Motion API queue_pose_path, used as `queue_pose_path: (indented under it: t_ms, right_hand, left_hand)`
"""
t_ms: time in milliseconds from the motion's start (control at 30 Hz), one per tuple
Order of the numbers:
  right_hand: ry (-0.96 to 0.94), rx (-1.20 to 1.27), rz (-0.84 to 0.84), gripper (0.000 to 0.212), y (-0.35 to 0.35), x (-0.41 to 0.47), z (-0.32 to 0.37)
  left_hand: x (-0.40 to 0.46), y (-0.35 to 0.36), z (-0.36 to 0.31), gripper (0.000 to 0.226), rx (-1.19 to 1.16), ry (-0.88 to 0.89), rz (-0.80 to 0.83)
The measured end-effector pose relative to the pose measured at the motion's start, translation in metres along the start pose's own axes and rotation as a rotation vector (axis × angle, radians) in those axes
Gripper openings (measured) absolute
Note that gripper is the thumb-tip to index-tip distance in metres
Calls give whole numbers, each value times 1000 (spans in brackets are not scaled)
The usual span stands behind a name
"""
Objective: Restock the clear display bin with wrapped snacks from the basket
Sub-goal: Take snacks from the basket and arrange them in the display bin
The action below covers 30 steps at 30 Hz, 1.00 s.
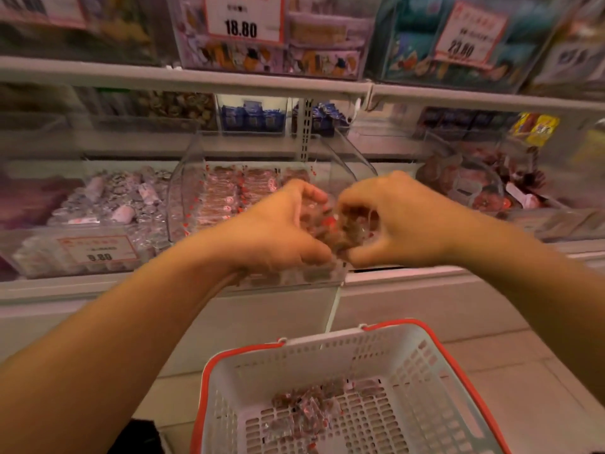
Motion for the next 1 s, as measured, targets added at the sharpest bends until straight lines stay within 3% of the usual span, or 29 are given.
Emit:
queue_pose_path:
  t_ms: [67,167,233,267,367,567,700,833,867,1000]
  right_hand:
    - [56,97,-23,24,-6,25,-11]
    - [124,57,-9,26,-6,73,-37]
    - [119,-84,31,29,-1,108,-51]
    - [120,-154,64,31,5,124,-56]
    - [174,-340,205,32,27,165,-63]
    - [174,-372,378,27,65,209,-69]
    - [164,-413,265,63,66,211,-72]
    - [201,-571,362,24,63,208,-73]
    - [204,-616,407,23,65,208,-71]
    - [251,-701,609,74,85,207,-71]
  left_hand:
    - [6,-19,-1,66,-65,40,-104]
    - [18,-50,8,47,-31,88,-447]
    - [24,-63,20,41,306,129,-619]
    - [27,-66,26,41,522,141,-632]
    - [34,-64,46,40,866,76,-482]
    - [42,-78,61,53,898,-201,-281]
    - [44,-80,65,59,898,-216,-238]
    - [44,-79,66,60,896,-220,-242]
    - [44,-79,65,59,897,-221,-245]
    - [44,-79,66,58,902,-207,-238]
Point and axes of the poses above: each hand's wrist, its own x-axis towards the middle knuckle, its own y-axis out of the palm, z = x × y, the point moved 1 cm from there along x, towards the middle knuckle, and after that the axes turned 2 degrees about -y, right-handed, at the moved point
